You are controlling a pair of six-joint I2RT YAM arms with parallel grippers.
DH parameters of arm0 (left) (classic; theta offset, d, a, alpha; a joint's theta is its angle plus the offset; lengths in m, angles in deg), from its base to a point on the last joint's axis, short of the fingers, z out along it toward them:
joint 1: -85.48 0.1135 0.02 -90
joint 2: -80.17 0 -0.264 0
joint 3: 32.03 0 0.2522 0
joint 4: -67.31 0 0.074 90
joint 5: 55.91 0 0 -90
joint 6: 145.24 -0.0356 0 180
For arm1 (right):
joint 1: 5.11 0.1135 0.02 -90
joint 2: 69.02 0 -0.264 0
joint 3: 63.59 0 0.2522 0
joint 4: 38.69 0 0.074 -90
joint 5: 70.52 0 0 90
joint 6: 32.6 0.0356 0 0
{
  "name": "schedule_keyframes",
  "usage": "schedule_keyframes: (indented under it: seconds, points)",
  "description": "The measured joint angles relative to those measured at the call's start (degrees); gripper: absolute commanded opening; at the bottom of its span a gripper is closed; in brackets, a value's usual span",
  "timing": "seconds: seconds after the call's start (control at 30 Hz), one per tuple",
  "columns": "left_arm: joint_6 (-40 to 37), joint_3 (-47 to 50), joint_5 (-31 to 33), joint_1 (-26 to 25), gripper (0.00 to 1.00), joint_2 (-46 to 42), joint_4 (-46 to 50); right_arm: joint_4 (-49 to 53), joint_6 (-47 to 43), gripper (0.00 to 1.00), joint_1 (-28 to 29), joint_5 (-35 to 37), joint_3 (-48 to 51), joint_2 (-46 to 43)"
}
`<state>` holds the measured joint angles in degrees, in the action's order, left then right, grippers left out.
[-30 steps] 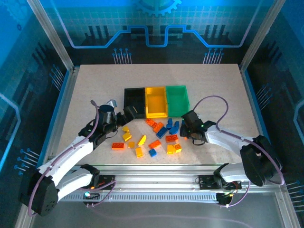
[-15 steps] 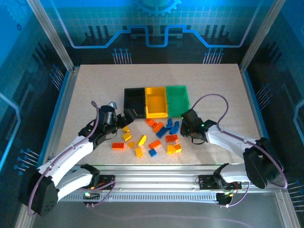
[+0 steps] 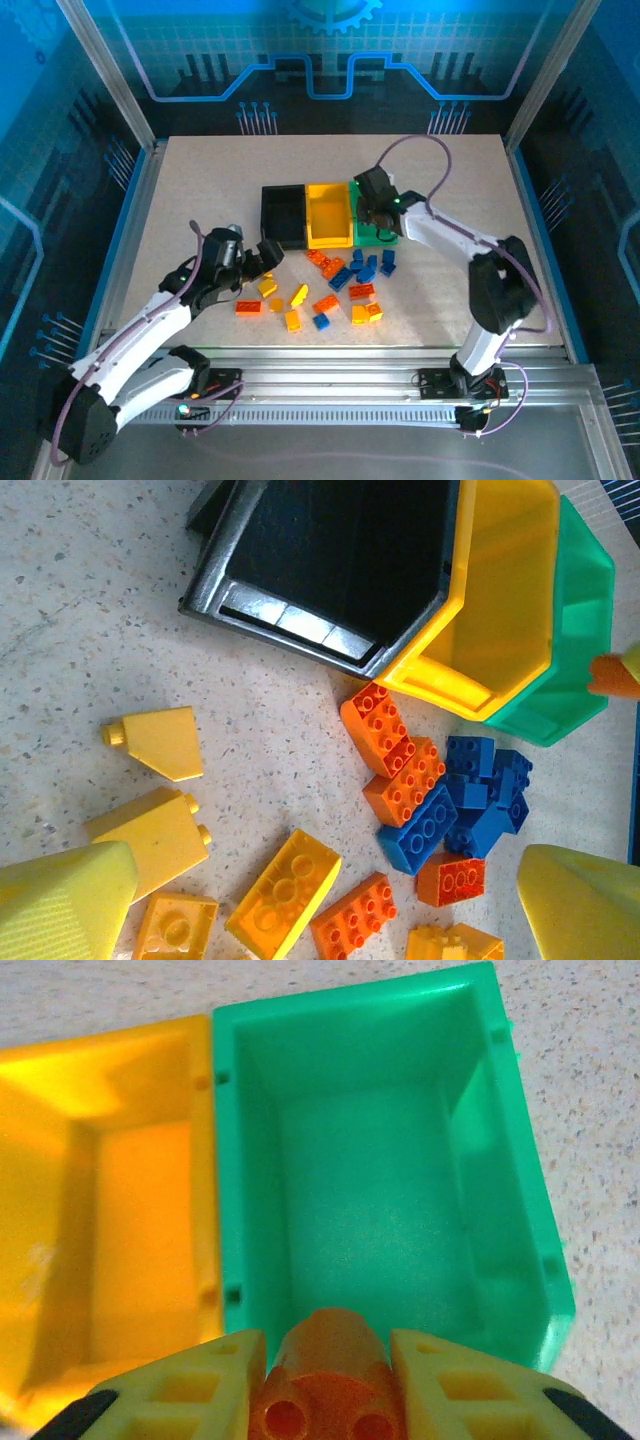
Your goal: Sort the legos into containers by color
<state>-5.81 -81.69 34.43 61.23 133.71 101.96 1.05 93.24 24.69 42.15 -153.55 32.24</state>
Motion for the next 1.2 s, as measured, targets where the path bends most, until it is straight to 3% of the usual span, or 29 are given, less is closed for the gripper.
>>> schedule_keyframes:
  seconds: [0.13, 0.23, 0.43, 0.6, 0.87, 1.03, 1.2]
  points:
    - [-0.35, 0.0, 0.28, -0.04, 0.99, -0.59, 1.22, 2.03, -0.39, 0.43, -2.1, 0.7, -4.5, 5.53]
    - [-0.87, 0.0, 0.33, -0.04, 0.99, -0.61, 1.86, 3.17, -0.35, 0.54, -3.23, 0.7, -7.13, 7.45]
    - [-1.95, 0.0, 0.31, -0.04, 0.99, 0.07, 1.97, 2.95, -0.33, 0.67, -3.58, -0.63, -7.54, 6.95]
    - [-2.49, 0.0, 0.17, -0.04, 0.99, 0.81, 1.92, 1.44, 0.55, 0.7, -2.84, -1.99, 1.2, -2.91]
    - [-3.06, 0.02, -0.79, -0.37, 0.99, 0.81, 1.18, -1.11, 7.21, 0.75, -1.25, -2.34, 23.23, -23.8]
    - [-2.99, 1.03, -1.66, -0.37, 0.99, -0.33, -0.2, -3.13, 10.82, 0.74, -1.33, -4.11, 33.0, -23.58]
    - [-2.97, 2.21, -2.36, -0.42, 0.99, -0.52, -0.63, -8.35, 11.8, 0.74, -1.51, -6.45, 34.91, -20.28]
